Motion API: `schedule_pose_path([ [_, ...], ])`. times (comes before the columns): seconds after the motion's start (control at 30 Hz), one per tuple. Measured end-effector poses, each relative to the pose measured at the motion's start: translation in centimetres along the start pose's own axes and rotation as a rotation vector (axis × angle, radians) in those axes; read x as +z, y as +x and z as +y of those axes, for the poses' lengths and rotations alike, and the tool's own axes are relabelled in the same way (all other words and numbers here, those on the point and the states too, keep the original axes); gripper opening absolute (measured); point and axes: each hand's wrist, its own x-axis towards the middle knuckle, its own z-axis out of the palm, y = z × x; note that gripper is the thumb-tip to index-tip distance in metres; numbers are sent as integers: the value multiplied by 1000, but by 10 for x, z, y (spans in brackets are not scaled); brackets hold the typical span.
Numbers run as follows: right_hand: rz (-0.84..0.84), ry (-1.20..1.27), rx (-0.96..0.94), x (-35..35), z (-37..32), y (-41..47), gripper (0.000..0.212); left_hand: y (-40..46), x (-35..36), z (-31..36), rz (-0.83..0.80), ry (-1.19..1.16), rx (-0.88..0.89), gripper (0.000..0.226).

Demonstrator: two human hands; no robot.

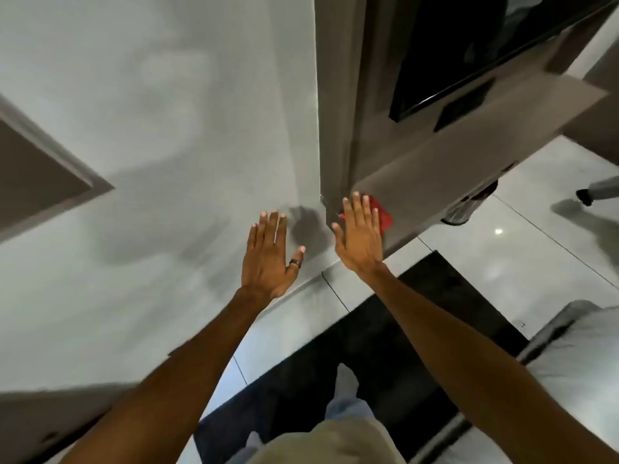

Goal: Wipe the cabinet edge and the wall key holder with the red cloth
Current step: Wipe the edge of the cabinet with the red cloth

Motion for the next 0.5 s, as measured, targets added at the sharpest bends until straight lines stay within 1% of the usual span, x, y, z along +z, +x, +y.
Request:
schedule_pose_path([
  [0.07,-71,-15,67,5,23,15,67,9,16,11,-106,30,-35,82],
  [0.13,-136,-32,115,16,44,29,69,12,29,15,-168,50,-65,83],
  [0.2,-177,-65,134,25,51,41,74,15,37,16,-188,47,-79,84],
  [0.27,-201,-112,155,34,56,52,86,17,42,12,-204,49,-90,83],
  [0.33,-219,-163,179,40,58,61,97,14,49,7,-212,62,-105,78],
  [0.37,-226,-180,188,43,56,61,98,12,51,3,-218,61,-115,75],
  [0.5,-244,-142,229,46,43,49,91,-5,50,-11,-225,38,-121,72],
])
